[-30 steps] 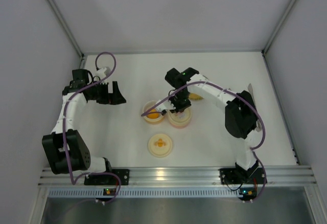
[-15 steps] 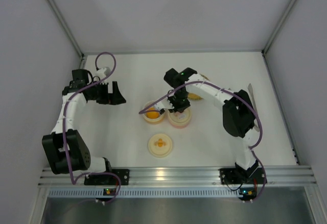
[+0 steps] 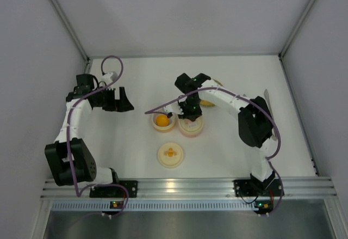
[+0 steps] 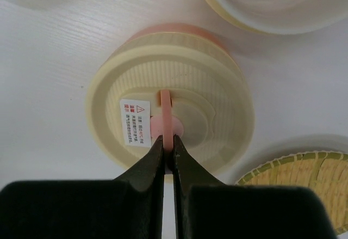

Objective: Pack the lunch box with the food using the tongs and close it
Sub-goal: Screw the box lid onto the packing box.

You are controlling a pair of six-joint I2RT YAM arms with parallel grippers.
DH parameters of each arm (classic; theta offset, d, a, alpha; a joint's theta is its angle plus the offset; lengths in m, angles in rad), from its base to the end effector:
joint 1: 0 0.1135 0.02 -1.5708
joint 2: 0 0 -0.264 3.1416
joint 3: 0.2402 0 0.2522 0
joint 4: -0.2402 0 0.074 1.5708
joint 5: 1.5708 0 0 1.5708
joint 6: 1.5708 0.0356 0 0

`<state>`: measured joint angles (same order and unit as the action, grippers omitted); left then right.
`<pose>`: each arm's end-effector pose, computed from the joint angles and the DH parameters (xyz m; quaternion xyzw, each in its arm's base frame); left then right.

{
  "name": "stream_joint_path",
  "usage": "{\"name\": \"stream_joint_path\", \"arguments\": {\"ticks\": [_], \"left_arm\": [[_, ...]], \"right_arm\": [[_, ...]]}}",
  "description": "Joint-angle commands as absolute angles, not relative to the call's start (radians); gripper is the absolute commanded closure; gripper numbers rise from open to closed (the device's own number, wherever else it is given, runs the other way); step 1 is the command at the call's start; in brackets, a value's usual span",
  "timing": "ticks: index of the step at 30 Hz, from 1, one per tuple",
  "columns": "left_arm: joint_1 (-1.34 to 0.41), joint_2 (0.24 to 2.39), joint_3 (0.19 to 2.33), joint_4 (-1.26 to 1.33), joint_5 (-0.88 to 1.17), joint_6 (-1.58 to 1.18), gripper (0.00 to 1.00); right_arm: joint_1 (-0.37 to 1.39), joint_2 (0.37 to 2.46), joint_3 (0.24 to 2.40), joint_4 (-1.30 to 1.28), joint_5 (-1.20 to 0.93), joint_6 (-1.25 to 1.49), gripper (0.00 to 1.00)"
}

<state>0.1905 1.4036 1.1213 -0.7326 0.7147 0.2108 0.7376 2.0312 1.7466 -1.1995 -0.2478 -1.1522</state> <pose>0.2806 0.0303 0.2775 0.1051 0.8998 -0.2784 0.3189 0.2892 0.2746 0.2307 -0.8066 0.5765 0.1120 0.0675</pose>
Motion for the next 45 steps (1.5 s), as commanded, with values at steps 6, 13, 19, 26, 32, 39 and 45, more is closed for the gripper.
{"name": "stream_joint_path", "arguments": {"ticks": [6,13,19,26,32,39,45], "left_arm": [[0.216,1.373,1.112,-0.698,0.729,0.210,0.02],[0.229,1.321,1.095,-0.695,0.719,0.233,0.02],[0.229,1.302,1.101,-0.729,0.715,0.275,0.02],[0.227,1.261,1.094,-0.787,0.726,0.386,0.02],[0.227,1.230,1.077,-0.844,0.729,0.492,0.02],[0.221,1.210,1.066,-0.913,0.738,0.609,0.02],[0.204,1.198,1.069,-0.992,0.771,0.710,0.02]], "right_arm": [[0.735,1.980,1.525,-1.040,-0.265,-0.841,1.00],[0.707,1.898,1.359,-0.948,-0.256,-0.643,1.00],[0.677,1.862,1.233,-0.925,-0.252,-0.506,1.00],[0.585,1.841,1.135,-0.919,-0.256,-0.359,1.00],[0.545,1.802,1.063,-0.919,-0.189,-0.314,1.00],[0.529,1.769,1.019,-0.933,-0.161,-0.307,1.00],[0.529,1.786,1.055,-0.942,-0.206,-0.296,0.66]]}}
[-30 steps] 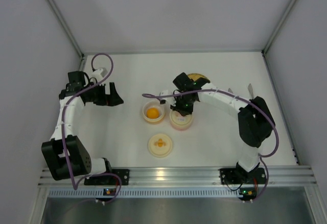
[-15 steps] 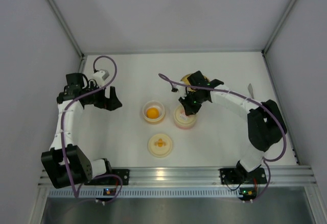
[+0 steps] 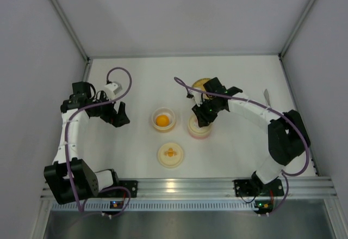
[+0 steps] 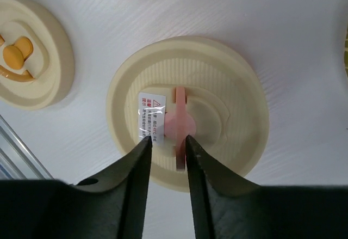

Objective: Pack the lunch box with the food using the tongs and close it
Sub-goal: Screw the box lid onto the packing box.

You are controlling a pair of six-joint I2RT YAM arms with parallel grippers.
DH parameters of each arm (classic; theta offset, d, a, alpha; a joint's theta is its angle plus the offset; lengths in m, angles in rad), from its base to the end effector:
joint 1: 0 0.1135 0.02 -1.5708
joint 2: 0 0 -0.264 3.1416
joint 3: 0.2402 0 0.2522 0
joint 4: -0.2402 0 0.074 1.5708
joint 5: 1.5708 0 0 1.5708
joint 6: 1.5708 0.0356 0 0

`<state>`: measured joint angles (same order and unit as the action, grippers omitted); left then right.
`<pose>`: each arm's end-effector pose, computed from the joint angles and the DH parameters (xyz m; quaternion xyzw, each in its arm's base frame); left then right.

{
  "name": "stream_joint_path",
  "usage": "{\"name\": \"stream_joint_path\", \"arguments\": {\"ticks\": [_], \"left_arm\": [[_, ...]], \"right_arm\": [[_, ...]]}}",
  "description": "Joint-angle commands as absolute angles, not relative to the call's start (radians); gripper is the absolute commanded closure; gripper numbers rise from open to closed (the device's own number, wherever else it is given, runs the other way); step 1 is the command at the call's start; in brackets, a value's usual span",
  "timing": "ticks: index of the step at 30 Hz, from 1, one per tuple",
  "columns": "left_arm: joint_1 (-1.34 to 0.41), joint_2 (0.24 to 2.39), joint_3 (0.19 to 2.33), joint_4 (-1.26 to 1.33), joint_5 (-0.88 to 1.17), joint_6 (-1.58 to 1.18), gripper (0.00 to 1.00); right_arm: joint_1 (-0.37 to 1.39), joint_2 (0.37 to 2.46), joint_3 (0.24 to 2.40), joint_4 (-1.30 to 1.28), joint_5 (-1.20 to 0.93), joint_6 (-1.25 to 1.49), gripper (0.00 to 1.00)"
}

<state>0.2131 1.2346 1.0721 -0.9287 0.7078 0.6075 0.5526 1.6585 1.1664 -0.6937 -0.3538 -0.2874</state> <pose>0.2306 0.0262 0.2926 0.2592 0.8774 -0.2198 0.3386 0.2725 0.1825 0.2141 -0.4247 0.8685 0.1961 0.1638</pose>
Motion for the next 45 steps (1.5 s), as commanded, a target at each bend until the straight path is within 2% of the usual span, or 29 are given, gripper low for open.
{"name": "stream_joint_path", "arguments": {"ticks": [1,3,6,11,20,31,34,35,38,41,45], "left_arm": [[0.193,1.195,1.071,-1.005,0.779,0.738,0.02],[0.178,1.187,1.069,-1.034,0.788,0.761,0.02],[0.109,1.183,1.057,-1.054,0.755,0.788,0.02],[0.006,1.160,1.031,-1.016,0.698,0.752,0.02],[0.006,1.175,1.061,-0.970,0.716,0.677,0.02],[0.006,1.189,1.081,-0.953,0.742,0.640,0.02],[0.006,1.193,1.086,-0.950,0.741,0.632,0.02],[0.006,1.195,1.088,-0.948,0.739,0.630,0.02],[0.006,1.201,1.095,-0.942,0.736,0.620,0.02],[0.006,1.213,1.101,-0.933,0.741,0.609,0.02],[0.006,1.224,1.112,-0.925,0.752,0.592,0.02]], "right_arm": [[0.531,1.787,1.069,-0.945,-0.206,-0.298,0.64],[0.531,1.787,1.084,-0.954,-0.209,-0.301,0.55],[0.529,1.778,1.120,-0.971,-0.221,-0.307,0.48],[0.529,1.735,1.187,-0.994,-0.224,-0.337,0.47],[0.520,1.623,1.278,-1.006,-0.175,-0.382,0.48],[0.523,1.508,1.356,-1.000,-0.342,-0.437,0.48],[0.523,1.493,1.353,-0.999,-0.376,-0.452,0.61],[0.522,1.491,1.351,-1.002,-0.383,-0.457,0.74],[0.525,1.512,1.362,-1.025,-0.417,-0.463,0.94],[0.529,1.554,1.370,-1.045,-0.442,-0.459,1.00],[0.529,1.615,1.361,-1.019,-0.442,-0.457,1.00]]}}
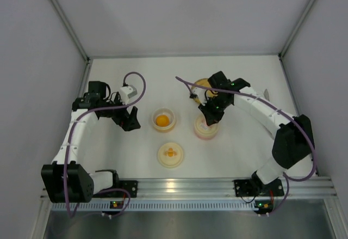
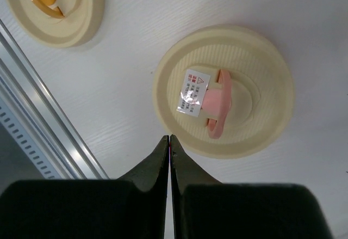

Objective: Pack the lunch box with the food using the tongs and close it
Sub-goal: Screw the box lid onto the packing box.

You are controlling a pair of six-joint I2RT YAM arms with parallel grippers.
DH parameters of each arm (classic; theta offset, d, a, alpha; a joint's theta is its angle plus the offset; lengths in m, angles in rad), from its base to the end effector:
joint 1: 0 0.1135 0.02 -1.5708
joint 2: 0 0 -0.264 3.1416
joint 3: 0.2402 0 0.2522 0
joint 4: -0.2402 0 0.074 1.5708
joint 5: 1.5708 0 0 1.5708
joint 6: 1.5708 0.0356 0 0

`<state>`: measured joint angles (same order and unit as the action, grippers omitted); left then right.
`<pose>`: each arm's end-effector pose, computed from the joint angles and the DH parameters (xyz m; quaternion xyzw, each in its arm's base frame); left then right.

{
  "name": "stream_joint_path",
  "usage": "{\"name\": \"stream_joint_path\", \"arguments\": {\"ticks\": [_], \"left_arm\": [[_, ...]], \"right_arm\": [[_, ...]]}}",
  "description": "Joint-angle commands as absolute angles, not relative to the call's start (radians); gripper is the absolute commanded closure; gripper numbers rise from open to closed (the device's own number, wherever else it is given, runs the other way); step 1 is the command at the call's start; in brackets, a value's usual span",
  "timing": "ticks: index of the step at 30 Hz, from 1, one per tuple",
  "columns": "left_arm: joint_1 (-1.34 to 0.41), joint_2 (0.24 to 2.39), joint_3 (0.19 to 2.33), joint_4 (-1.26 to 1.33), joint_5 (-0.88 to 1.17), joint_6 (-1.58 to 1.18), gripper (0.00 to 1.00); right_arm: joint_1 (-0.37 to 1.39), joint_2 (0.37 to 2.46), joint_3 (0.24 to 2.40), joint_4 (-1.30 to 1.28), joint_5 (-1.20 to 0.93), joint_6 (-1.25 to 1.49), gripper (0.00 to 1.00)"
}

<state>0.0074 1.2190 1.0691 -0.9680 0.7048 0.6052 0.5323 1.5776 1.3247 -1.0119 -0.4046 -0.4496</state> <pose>0.2246 -0.0214 0.2932 0.3434 0.8512 -0.2571 0.3023 0.2567 0.1674 0.2725 -0.4835 0.8394 0.2046 0.1410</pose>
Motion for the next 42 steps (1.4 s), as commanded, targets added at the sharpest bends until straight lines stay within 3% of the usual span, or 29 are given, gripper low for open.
{"name": "stream_joint_path", "arguments": {"ticks": [1,8,25,31,33,34,36,40,42], "left_arm": [[0.006,1.226,1.111,-0.923,0.752,0.589,0.02],[0.006,1.226,1.101,-0.925,0.752,0.597,0.02],[0.006,1.246,1.080,-0.911,0.724,0.641,0.02],[-0.170,1.209,1.066,-0.888,0.566,0.626,0.05],[-0.266,1.178,1.060,-0.867,0.500,0.601,0.05],[-0.300,1.158,1.060,-0.864,0.483,0.597,0.05],[-0.394,1.157,1.060,-0.879,0.428,0.606,0.05],[-0.576,1.201,1.062,-0.894,0.325,0.591,0.06],[-0.687,1.230,1.051,-0.881,0.252,0.559,0.07]], "right_arm": [[0.528,1.626,1.361,-1.014,-0.440,-0.459,1.00],[0.499,1.695,1.368,-0.976,-0.436,-0.480,1.00],[0.324,1.871,1.440,-1.042,-0.693,-0.528,1.00],[0.322,1.815,1.439,-1.060,-0.690,-0.535,0.99],[0.319,1.777,1.463,-1.086,-0.712,-0.535,0.90],[0.310,1.757,1.480,-1.119,-0.725,-0.535,0.75],[0.296,1.691,1.535,-1.147,-0.773,-0.528,0.59],[0.262,1.588,1.604,-1.161,-0.807,-0.480,0.09],[0.250,1.528,1.609,-1.137,-0.804,-0.440,0.06]]}}
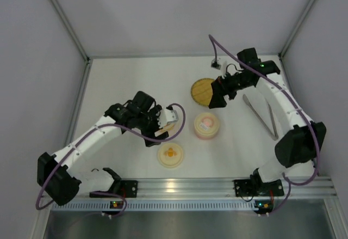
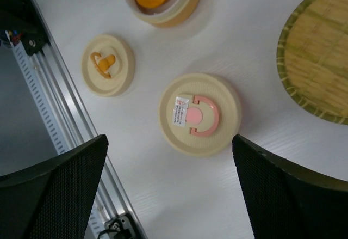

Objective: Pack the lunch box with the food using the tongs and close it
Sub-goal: Screw the box lid onto the packing box, then pick up the box lid from the center of the board.

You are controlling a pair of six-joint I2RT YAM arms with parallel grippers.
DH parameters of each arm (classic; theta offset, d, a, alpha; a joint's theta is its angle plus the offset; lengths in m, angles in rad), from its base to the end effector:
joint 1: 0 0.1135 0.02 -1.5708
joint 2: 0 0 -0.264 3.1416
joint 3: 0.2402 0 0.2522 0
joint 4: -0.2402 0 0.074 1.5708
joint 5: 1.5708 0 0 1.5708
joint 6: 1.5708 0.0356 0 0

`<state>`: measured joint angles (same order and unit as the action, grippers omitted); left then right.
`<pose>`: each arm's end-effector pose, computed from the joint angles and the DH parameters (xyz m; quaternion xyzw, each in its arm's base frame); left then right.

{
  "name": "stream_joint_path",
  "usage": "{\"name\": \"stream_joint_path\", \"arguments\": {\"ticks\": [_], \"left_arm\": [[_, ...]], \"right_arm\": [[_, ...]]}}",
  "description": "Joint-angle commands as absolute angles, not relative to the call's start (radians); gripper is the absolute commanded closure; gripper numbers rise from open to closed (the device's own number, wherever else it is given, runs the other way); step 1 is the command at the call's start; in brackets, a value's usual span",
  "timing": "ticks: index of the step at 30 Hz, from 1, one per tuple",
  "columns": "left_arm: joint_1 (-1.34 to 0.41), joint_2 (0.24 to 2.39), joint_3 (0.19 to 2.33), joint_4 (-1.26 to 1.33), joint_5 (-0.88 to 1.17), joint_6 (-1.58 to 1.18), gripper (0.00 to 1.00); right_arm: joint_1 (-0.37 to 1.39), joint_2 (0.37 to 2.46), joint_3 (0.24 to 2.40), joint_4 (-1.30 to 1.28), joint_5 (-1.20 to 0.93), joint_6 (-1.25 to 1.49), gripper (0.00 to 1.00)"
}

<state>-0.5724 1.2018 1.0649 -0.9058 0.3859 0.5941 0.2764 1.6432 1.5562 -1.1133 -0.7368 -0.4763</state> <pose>0.1857 -0.1356 0.2933 0.5636 0.7632 -0.1823 0.2581 0.3058 0.1116 0.3217 -0.3987 0.8284 0.3350 0.2063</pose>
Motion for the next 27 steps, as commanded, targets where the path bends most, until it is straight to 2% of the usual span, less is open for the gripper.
{"name": "stream_joint_path", "arguments": {"ticks": [1,5,9,11,22,27], "left_arm": [[-0.713,1.238,1.043,-0.844,0.227,0.543,0.08],[-0.810,1.331,1.026,-0.789,0.106,0.457,0.13],[-0.912,1.386,1.008,-0.756,0.060,0.420,0.10],[-0.954,1.414,1.002,-0.741,0.017,0.404,0.12],[-0.985,1.523,1.008,-0.681,0.063,0.361,0.16],[-1.008,1.551,0.989,-0.673,0.089,0.342,0.21]], "right_arm": [[0.232,1.510,1.606,-1.126,-0.799,-0.424,0.04],[0.161,1.410,1.543,-1.075,-0.775,-0.356,0.01],[0.072,1.358,1.474,-1.042,-0.785,-0.350,0.01],[0.029,1.347,1.441,-1.042,-0.816,-0.354,0.01],[0.011,1.339,1.404,-1.054,-0.822,-0.396,0.01],[-0.023,1.351,1.405,-1.057,-0.833,-0.403,0.01]]}}
